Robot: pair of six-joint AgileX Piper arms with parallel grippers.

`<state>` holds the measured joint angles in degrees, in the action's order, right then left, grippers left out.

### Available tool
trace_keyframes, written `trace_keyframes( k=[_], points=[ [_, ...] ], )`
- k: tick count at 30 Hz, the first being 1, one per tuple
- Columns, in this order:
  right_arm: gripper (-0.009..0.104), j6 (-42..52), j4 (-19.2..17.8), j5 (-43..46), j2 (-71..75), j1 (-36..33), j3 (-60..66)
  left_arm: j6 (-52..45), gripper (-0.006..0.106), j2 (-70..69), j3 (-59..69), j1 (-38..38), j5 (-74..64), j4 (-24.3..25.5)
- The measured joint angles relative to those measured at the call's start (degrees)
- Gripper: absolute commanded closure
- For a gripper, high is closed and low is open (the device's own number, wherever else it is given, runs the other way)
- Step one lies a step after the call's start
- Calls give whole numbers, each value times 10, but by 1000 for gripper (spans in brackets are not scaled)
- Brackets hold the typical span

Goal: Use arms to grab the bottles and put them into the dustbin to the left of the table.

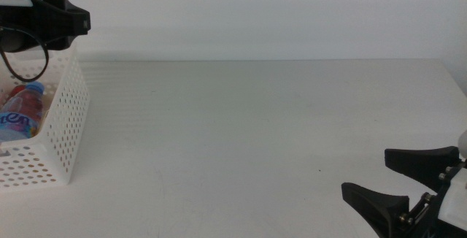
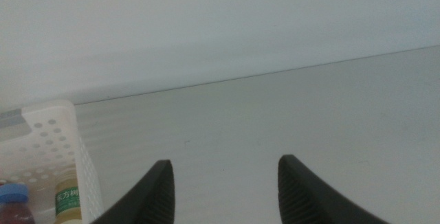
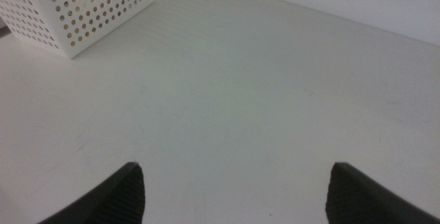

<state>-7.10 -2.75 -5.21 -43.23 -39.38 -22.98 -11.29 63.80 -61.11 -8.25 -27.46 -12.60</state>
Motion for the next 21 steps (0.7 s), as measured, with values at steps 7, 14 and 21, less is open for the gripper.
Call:
trace_keyframes(
  k=[7, 14, 21],
  points=[
    [24, 0, 0, -2, 34, 3, 0, 0, 54, -3, 19, 0, 3, 1],
    [24, 0, 0, -17, 100, 105, 2, 0, 54, -108, 121, 0, 5, 34],
    [24, 0, 5, -18, 243, 227, 76, 0, 54, -317, 272, 0, 5, 58]
  ],
)
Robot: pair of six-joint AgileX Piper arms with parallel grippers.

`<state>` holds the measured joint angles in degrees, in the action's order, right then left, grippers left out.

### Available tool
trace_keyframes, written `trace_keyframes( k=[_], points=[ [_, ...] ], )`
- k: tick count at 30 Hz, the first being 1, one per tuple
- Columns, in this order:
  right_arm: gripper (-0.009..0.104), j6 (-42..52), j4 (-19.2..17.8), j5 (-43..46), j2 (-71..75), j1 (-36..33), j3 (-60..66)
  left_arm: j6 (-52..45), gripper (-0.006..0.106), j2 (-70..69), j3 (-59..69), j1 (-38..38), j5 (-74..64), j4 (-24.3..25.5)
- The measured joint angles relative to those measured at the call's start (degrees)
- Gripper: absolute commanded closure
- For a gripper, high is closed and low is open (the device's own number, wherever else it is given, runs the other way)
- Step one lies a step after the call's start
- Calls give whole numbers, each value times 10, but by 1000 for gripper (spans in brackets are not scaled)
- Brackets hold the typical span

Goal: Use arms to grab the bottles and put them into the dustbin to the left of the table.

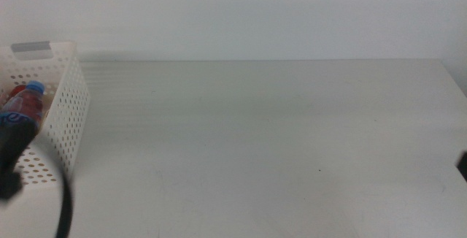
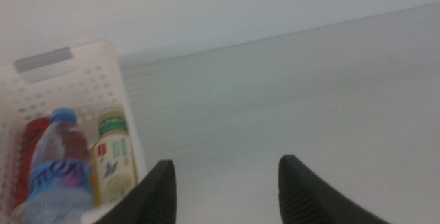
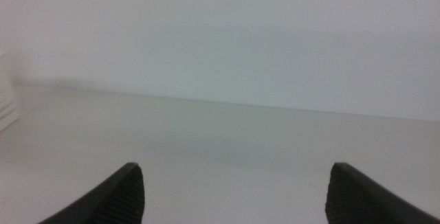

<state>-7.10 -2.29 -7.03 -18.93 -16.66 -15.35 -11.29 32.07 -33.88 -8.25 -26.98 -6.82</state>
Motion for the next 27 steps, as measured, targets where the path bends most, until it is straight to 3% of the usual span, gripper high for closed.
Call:
trace_keyframes(
  k=[13, 27],
  points=[
    [24, 0, 23, -3, 191, 105, 124, 0, 54, -299, 258, 0, -2, 25],
    [24, 0, 30, -14, 195, 109, 169, 0, 54, -329, 351, 0, 37, 27]
  ],
)
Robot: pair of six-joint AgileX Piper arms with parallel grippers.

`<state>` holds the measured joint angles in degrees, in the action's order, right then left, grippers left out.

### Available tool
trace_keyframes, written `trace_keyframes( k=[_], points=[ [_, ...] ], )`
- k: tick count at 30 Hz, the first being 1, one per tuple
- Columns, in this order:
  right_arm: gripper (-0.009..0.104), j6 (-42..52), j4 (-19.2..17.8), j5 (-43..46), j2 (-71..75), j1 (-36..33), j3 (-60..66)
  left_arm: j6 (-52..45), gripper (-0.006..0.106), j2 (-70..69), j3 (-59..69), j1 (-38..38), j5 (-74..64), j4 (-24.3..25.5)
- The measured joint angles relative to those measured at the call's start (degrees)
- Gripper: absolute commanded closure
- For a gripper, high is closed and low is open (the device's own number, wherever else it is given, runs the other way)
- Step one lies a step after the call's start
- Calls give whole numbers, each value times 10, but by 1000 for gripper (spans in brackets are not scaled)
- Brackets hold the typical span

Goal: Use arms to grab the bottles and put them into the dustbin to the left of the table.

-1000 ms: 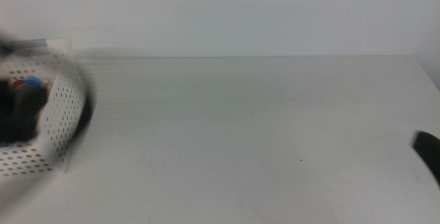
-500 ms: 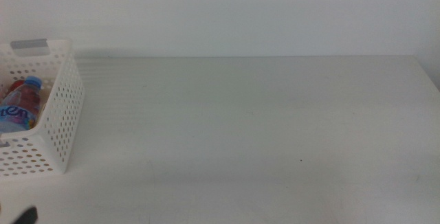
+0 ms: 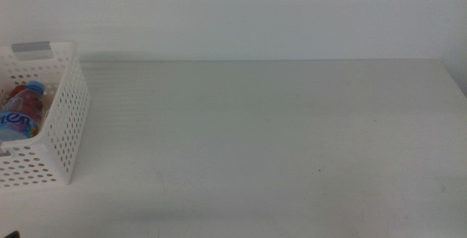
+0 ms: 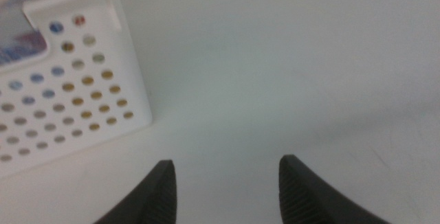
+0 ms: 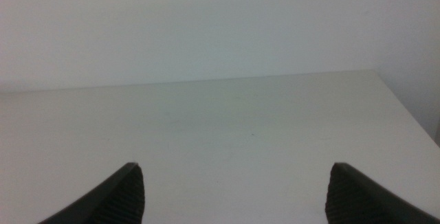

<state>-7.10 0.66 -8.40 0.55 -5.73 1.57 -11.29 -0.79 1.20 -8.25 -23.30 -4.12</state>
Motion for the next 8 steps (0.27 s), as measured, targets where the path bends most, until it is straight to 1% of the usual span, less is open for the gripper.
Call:
trace_keyframes(
  k=[8],
  points=[
    [24, 0, -2, -2, 0, 0, 0, 0, 54, 0, 5, 0, 23, 0]
  ],
)
